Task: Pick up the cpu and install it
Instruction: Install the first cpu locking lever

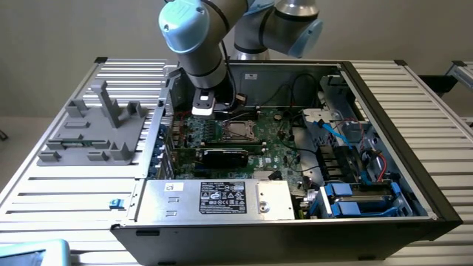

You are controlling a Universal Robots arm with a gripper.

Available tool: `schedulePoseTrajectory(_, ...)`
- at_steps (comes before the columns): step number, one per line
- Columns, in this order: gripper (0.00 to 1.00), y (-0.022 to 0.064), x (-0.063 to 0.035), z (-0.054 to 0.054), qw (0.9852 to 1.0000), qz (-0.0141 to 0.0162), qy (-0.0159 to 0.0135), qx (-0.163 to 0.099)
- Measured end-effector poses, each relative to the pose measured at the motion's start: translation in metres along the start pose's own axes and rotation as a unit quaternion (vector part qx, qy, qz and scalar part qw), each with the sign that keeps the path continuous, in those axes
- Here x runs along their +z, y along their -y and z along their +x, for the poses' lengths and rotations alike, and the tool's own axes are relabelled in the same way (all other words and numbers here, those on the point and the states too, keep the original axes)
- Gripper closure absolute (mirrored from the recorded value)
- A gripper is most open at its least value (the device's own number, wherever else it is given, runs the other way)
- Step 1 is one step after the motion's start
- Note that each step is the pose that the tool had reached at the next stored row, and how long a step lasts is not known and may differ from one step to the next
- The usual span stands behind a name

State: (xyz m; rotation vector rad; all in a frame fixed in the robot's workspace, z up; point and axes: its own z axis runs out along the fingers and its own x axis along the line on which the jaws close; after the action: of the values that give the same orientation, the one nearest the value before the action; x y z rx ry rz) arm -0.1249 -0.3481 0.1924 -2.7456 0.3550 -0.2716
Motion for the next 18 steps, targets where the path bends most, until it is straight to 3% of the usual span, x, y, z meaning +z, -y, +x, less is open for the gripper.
schedulePoseTrajectory(18,0.89,-0.0004,0.0045,0.0045,1.0,-0.0002,0.0001,0.0)
